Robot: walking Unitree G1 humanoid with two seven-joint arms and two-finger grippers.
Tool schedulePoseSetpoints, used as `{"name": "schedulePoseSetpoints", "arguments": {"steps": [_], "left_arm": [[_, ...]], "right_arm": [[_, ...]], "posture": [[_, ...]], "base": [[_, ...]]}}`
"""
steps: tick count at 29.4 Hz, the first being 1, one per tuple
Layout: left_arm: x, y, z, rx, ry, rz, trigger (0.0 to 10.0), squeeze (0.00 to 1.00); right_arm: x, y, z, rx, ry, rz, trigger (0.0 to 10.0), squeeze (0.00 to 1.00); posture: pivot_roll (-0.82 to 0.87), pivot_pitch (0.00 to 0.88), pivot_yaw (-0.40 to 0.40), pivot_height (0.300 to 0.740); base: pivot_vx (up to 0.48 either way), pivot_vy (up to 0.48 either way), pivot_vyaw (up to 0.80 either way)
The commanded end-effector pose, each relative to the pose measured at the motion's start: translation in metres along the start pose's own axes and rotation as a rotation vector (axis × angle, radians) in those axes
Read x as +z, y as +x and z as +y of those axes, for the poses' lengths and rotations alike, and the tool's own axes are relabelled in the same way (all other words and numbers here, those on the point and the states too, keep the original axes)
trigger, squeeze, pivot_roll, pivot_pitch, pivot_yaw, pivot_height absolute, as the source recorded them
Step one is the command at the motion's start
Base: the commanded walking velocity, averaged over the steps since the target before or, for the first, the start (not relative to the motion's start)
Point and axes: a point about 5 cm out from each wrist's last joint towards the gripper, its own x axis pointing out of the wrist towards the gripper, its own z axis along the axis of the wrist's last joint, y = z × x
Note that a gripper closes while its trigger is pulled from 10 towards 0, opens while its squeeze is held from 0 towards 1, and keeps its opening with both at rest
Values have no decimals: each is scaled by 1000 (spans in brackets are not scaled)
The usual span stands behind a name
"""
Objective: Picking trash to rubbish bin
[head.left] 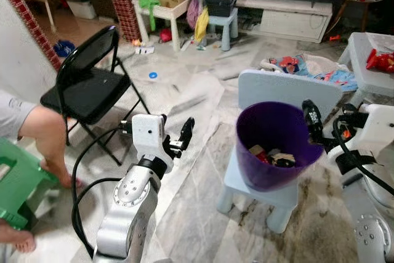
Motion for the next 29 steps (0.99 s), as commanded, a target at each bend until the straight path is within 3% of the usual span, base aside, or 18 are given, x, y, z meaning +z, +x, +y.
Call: {"name": "schedulePoseSetpoints", "arguments": {"steps": [1,5,20,29], "left_arm": [[-1,2,-5,-8,-3,-2,10000,0],[0,5,-7,-19,-2,-12,10000,0],[1,9,-9,-24,-20,-35,10000,0],[5,15,-1,-6,-25,-55,10000,0]], "right_arm": [[3,-1,-6,-22,-10,-9,10000,24],[4,0,-6,-24,-14,-10,10000,0],[7,3,-9,-22,-33,-14,10000,0],[10,4,-11,-23,-52,-17,10000,0]], "posture": [[-25,80,23,740],[-30,73,20,740],[-46,69,9,740],[-58,71,3,740]], "base": [[0,326,0],[0,75,0],[0,0,-800],[0,0,-800]]}}
